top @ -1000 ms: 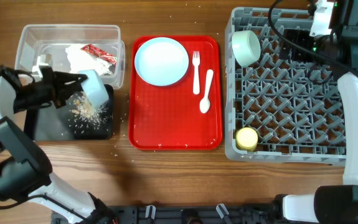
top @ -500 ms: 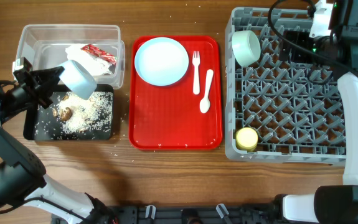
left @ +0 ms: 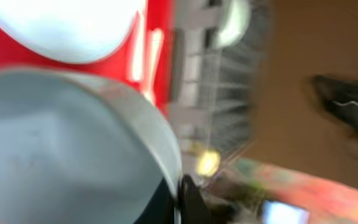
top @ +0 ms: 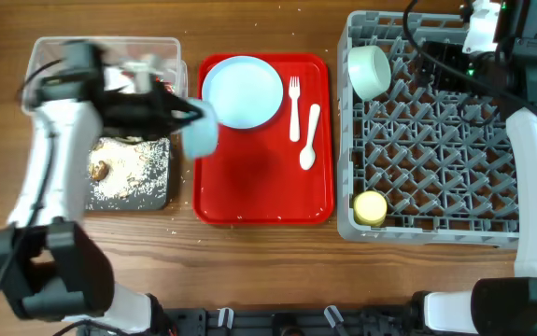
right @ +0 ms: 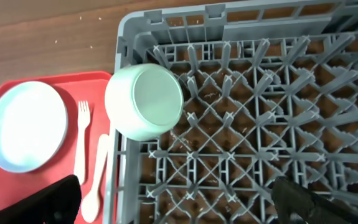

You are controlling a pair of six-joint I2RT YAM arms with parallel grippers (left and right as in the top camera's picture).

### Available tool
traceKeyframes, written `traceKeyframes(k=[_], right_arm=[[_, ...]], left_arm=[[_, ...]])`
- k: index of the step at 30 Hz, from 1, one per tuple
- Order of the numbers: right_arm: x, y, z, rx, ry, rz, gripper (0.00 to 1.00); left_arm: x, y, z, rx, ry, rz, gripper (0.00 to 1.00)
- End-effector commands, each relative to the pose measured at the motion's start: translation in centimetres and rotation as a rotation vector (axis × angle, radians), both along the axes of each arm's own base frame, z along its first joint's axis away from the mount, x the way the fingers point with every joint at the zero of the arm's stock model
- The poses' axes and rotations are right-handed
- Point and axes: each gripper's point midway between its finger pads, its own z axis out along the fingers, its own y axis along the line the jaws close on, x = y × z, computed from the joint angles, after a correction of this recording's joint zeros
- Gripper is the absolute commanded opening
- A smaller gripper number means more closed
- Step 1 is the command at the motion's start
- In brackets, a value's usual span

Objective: Sort waste into correct bins and load items into the dishwasher rack
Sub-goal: 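Carry the empty blue bowl back over the red tray, then grasp the blue bowl with the right gripper, withdraw the left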

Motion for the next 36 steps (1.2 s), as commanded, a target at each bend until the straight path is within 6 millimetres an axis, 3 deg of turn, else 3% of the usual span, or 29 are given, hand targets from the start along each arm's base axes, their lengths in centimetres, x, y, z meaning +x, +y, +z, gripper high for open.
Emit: traceKeyframes(k=[1,7,9,12,13,15,16,19,20,22,25,28,33,36], right_arm=[[0.0,0.9,-0.8,0.086,0.030,-0.022,1.00],[-0.1,3.2,-0.6,0.186,0.036,0.037,1.00],[0.0,4.4,-0.9,0.198,0.051,0.048,1.00],[0.4,6.9,-2.4,0.238,0.102,0.049,0.97],[0.6,7.7,-2.7,0.244,0.113,0.058,0.97],[0.8,10.4,-4.0,0.253,0.145,0.101,0.96],[0.9,12.1,-4.8,0.250,0.161,0.139,0.96],[0.1,17.3,-7.5,0.241,0.235,0.238,0.93],[-0.7,20.2,-9.6,0.231,0.293,0.290,0.90],[-2.4,24.0,-13.0,0.203,0.385,0.364,0.84],[-5.0,27.1,-17.3,0.160,0.510,0.437,0.79],[-8.6,30.0,-21.6,0.094,0.630,0.539,0.71],[-8.6,29.8,-22.5,0.093,0.659,0.502,0.53],[-8.6,29.3,-22.7,0.078,0.671,0.459,0.20]], left_arm=[[-0.2,-3.5,-5.0,0.524,-0.027,-0.045,0.04],[-2.5,-10.4,-11.0,0.723,-0.003,-0.186,0.04],[-3.1,-11.4,-12.3,0.734,0.010,-0.223,0.04],[-2.4,-11.8,-12.1,0.721,-0.017,-0.212,0.31],[-2.1,-11.6,-11.7,0.717,-0.016,-0.194,0.35],[-0.6,-10.4,-9.9,0.706,-0.014,-0.137,0.47],[0.8,-8.6,-8.1,0.696,-0.018,-0.077,0.49],[4.3,-1.9,-3.9,0.633,-0.035,0.128,0.56],[4.9,0.8,-2.8,0.590,-0.026,0.198,0.58],[5.6,5.2,-2.1,0.519,0.014,0.301,0.59],[5.5,8.5,-2.2,0.494,0.060,0.377,0.59],[5.5,9.0,-2.2,0.495,0.062,0.387,0.62],[5.5,9.0,-2.2,0.495,0.063,0.386,0.61],[5.5,9.3,-2.3,0.513,0.062,0.393,0.63]])
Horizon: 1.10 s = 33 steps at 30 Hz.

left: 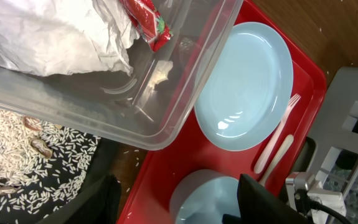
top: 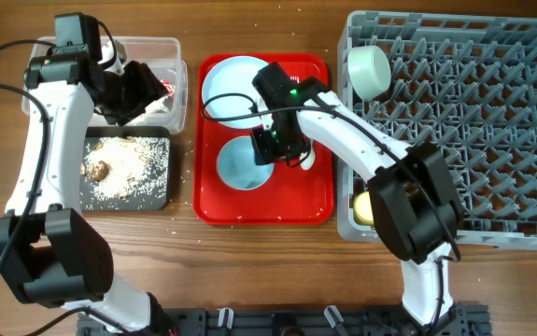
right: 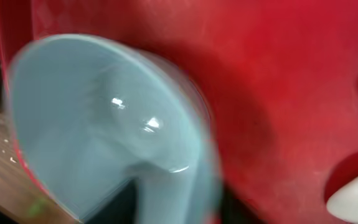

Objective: Sort waste into correct bins and load items into the dishwasher rack
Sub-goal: 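Grasp the blue bowl with the right gripper, withdraw the left, then place the blue bowl in the rack below the green bowl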

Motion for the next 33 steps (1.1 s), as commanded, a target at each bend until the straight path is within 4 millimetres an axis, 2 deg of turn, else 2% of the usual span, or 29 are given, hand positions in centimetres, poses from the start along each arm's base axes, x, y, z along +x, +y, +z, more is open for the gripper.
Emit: traceKeyframes(k=[1,4,6,8,9,10,11,13,17,19,20,22,26,27,28,30,31,32,33], right_arm=[[-0.3,-0.6,-1.0,-0.043,0.033,-0.045,0.05],[-0.5,-0.8,-1.1,-0.052,0.040,-0.040,0.04],[-0.7,-0.9,-1.1,-0.059,0.043,-0.037,0.04],[-0.2,-1.2,-1.1,-0.074,0.012,-0.014,0.04],[-0.2,-1.0,-0.9,-0.063,-0.002,0.034,0.09],[-0.2,-1.0,-0.9,-0.059,-0.012,0.070,0.27],[-0.3,-0.9,-0.9,-0.046,-0.015,0.103,0.36],[-0.5,-0.6,-0.8,-0.029,-0.017,0.144,0.40],[-0.4,-1.7,-1.3,-0.082,-0.048,0.205,0.39],[-0.2,-1.9,-1.4,-0.093,-0.063,0.234,0.38],[-0.1,-2.0,-1.5,-0.101,-0.071,0.235,0.34],[0.2,-2.1,-1.6,-0.108,-0.084,0.243,0.27],[0.2,-2.0,-2.2,-0.110,-0.081,0.259,0.22],[0.2,-2.0,-2.2,-0.110,-0.082,0.258,0.18],[0.2,-2.0,-2.2,-0.110,-0.082,0.259,0.08],[0.3,-2.0,-2.1,-0.108,-0.080,0.252,0.04],[0.5,-1.9,-1.7,-0.102,-0.085,0.232,0.05],[1.3,-1.8,-0.4,-0.089,-0.107,0.190,0.04],[2.5,-2.2,2.3,-0.071,-0.159,0.147,0.04]], left_arm=[[0.2,0.0,1.1,0.006,-0.029,0.000,0.64],[0.2,0.0,1.1,0.006,-0.030,0.000,0.67],[0.2,0.0,1.1,0.005,-0.030,-0.001,0.72],[0.2,0.0,1.1,0.005,-0.029,0.000,0.75],[0.2,0.0,1.1,0.005,-0.029,0.000,0.77],[0.2,0.0,1.1,0.006,-0.029,0.000,0.79],[0.2,0.0,1.1,0.005,-0.030,0.000,0.80],[0.2,0.0,1.1,0.005,-0.029,0.000,0.82],[0.2,0.0,1.1,0.005,-0.030,0.000,0.90],[0.2,0.0,1.1,0.005,-0.030,0.000,0.91],[0.2,0.0,1.1,0.005,-0.029,0.000,0.91],[0.2,0.0,1.1,0.005,-0.029,0.000,1.00],[0.2,0.0,1.1,0.005,-0.029,0.000,1.00],[0.2,0.0,1.1,0.005,-0.029,0.000,1.00],[0.2,0.0,1.1,0.005,-0.029,0.000,1.00],[0.2,0.0,1.1,0.005,-0.029,0.000,1.00],[0.2,0.0,1.1,0.005,-0.030,0.000,1.00],[0.2,0.0,1.1,0.005,-0.030,0.000,1.00],[0.2,0.0,1.1,0.005,-0.029,0.000,1.00]])
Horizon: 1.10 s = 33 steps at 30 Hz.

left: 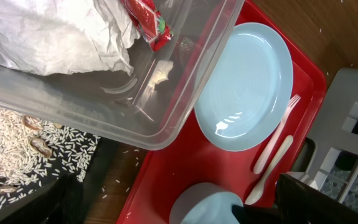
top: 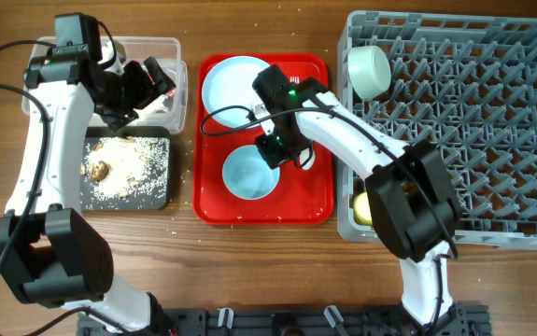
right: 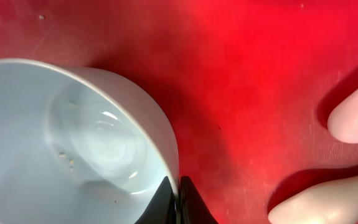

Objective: Sort waste into correct bins and load items into the dishwasher rack
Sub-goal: 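Place the blue bowl in the rack below the green bowl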

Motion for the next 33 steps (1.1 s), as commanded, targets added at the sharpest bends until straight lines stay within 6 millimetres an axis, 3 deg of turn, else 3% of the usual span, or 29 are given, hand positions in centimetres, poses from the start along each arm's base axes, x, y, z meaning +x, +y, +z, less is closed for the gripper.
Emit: traceKeyframes(k=[1,3,4,6,7,9,10,14,19,23,30,33], right_arm=[[3.3,-1.6,5.8,0.021,-0.127,-0.138,0.04],[5.7,-7.4,12.4,-0.085,-0.328,-0.358,0.04],[6.2,-12.4,16.5,-0.183,-0.460,-0.552,0.05],[4.7,-19.7,21.8,-0.337,-0.630,-0.815,0.04],[2.9,-23.8,24.6,-0.436,-0.725,-0.982,0.04],[-0.3,-28.4,28.0,-0.572,-0.862,-1.183,0.05],[-0.5,-29.0,28.2,-0.618,-0.890,-1.186,0.04],[0.4,-30.0,23.9,-0.852,-0.901,-1.086,0.04],[3.6,-28.9,19.5,-0.908,-0.881,-1.018,0.04],[5.1,-28.0,15.9,-1.004,-0.801,-0.849,0.04],[4.9,-26.8,13.0,-1.012,-0.698,-0.764,0.04],[4.2,-25.2,11.6,-0.952,-0.620,-0.728,0.04]], left_arm=[[0.2,0.0,1.1,0.007,-0.031,-0.006,1.00],[0.2,0.0,1.1,0.007,-0.031,-0.006,1.00],[0.2,0.0,1.1,0.007,-0.031,-0.005,1.00],[0.2,0.0,1.1,0.007,-0.031,-0.006,1.00],[0.2,0.0,1.1,0.007,-0.031,-0.005,1.00],[0.2,0.0,1.1,0.007,-0.031,-0.005,1.00],[0.2,0.0,1.1,0.007,-0.031,-0.005,1.00],[0.2,0.0,1.1,0.007,-0.031,-0.005,1.00],[0.2,0.0,1.1,0.007,-0.031,-0.005,1.00],[0.2,0.0,1.1,0.007,-0.031,-0.005,1.00],[0.2,0.0,1.1,0.007,-0.031,-0.005,1.00],[0.2,0.0,1.1,0.007,-0.031,-0.005,1.00]])
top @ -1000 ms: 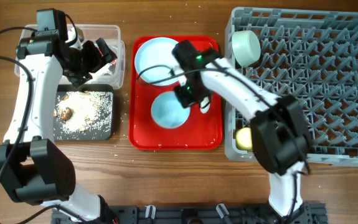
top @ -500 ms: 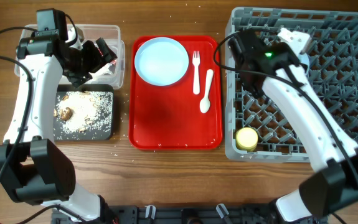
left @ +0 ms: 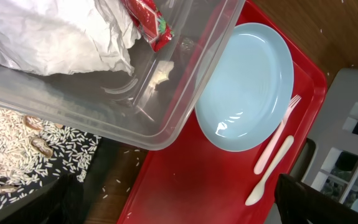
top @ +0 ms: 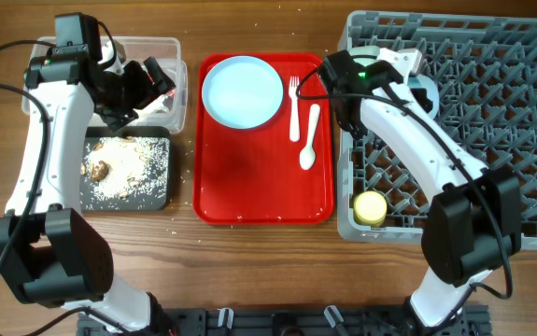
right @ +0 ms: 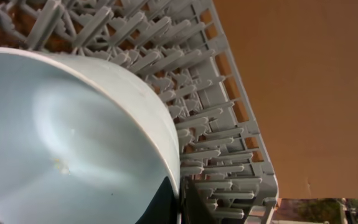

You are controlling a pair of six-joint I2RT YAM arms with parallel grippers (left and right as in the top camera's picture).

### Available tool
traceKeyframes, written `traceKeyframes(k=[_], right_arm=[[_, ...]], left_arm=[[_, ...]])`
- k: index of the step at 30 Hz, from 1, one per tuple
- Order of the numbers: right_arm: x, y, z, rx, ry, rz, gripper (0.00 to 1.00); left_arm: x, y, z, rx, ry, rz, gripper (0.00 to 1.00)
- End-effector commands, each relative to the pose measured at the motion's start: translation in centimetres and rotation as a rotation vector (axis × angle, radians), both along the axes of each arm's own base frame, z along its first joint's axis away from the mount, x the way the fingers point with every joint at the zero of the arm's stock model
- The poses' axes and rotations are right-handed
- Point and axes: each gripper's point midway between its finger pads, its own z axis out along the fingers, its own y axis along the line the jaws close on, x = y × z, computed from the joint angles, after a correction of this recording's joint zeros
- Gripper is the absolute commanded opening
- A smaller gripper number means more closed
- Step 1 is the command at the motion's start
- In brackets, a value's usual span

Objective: Sort waste into correct bins and load items into the dishwasher rack
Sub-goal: 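Place the blue bowl in the rack below the green bowl, then grasp the edge of the blue plate with the right gripper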

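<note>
My right gripper is shut on the rim of the light blue bowl, tilted over the grey dishwasher rack. From overhead the bowl and right gripper are above the rack's back-left part. A light blue plate, a white fork and a white spoon lie on the red tray. My left gripper stands open and holds nothing, over the clear bin's right edge; the left wrist view shows the left gripper above the tray's edge.
The clear bin holds crumpled white paper and a red wrapper. A black tray with rice and scraps lies in front of it. A pale cup and a yellow round item sit in the rack.
The right gripper, shut on the bowl's rim on the red tray before, now holds the bowl over the rack's back-left part. The left arm has not moved.
First my left gripper held the bowl beside the tray's left edge while the right arm was over the rack. Then the bowl stood on the tray, the left gripper open over the clear bin, the right gripper at the bowl. It gripped the rim, and now holds it above the rack.
</note>
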Motion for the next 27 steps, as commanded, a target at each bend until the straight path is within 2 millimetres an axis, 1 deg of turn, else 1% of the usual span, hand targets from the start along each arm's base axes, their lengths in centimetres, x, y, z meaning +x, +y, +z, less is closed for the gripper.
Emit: traceKeyframes(k=[1,3,7,9,11,12,13,14,15,17,18,19,20,21,22,23,24,25,27], right_arm=[[-0.6,2.7,-3.2,0.121,0.118,0.045,0.04],[-1.2,4.2,-3.7,0.149,0.154,0.075,0.04],[-2.0,5.9,-4.0,0.158,0.194,0.119,0.04],[-2.6,7.2,-4.8,0.195,0.267,0.169,0.08],[-3.3,8.9,-5.8,0.263,0.358,0.227,0.19],[-3.5,9.5,-6.1,0.304,0.370,0.232,0.29],[-3.6,10.3,-6.2,0.359,0.376,0.235,0.36],[-3.6,10.7,-6.1,0.385,0.377,0.236,0.41],[-3.3,11.1,-5.6,0.407,0.368,0.241,0.45],[-2.4,11.7,-4.5,0.424,0.328,0.253,0.59],[-1.8,12.2,-3.5,0.444,0.298,0.263,0.66],[-1.5,12.9,-3.0,0.475,0.298,0.288,0.67],[-1.1,14.1,-2.5,0.534,0.298,0.321,0.67],[-0.6,16.9,-2.5,0.664,0.311,0.400,0.66],[-0.8,19.3,-2.9,0.778,0.347,0.475,0.66],[-1.8,22.5,-4.0,0.947,0.409,0.547,0.65],[-2.5,22.9,-4.8,0.980,0.437,0.542,0.64],[-3.3,22.8,-5.9,0.997,0.469,0.521,0.63],[-4.9,22.0,-7.9,0.994,0.522,0.457,0.63]], left_arm=[[0.2,-0.1,1.1,0.004,-0.032,-0.007,1.00],[0.2,-0.1,1.1,0.004,-0.032,-0.007,1.00],[0.2,-0.1,1.1,0.004,-0.032,-0.007,1.00],[0.2,-0.1,1.1,0.004,-0.032,-0.007,1.00],[0.2,-0.1,1.1,0.004,-0.032,-0.007,1.00],[0.2,-0.1,1.1,0.004,-0.032,-0.007,1.00],[0.2,-0.1,1.1,0.004,-0.032,-0.007,1.00],[0.2,-0.1,1.1,0.004,-0.032,-0.007,1.00],[0.2,-0.1,1.1,0.004,-0.032,-0.007,1.00],[0.2,-0.1,1.1,0.004,-0.032,-0.007,1.00],[0.2,-0.1,1.1,0.004,-0.032,-0.007,1.00],[0.2,-0.1,1.1,0.004,-0.032,-0.007,1.00],[0.2,-0.1,1.1,0.004,-0.032,-0.007,1.00],[0.2,-0.1,1.1,0.004,-0.032,-0.007,1.00],[0.2,-0.1,1.1,0.004,-0.032,-0.007,1.00],[0.2,-0.1,1.1,0.004,-0.032,-0.007,1.00],[0.2,-0.1,1.1,0.004,-0.032,-0.007,1.00],[0.2,-0.1,1.1,0.004,-0.032,-0.007,1.00],[0.2,-0.1,1.1,0.005,-0.031,-0.006,1.00]])
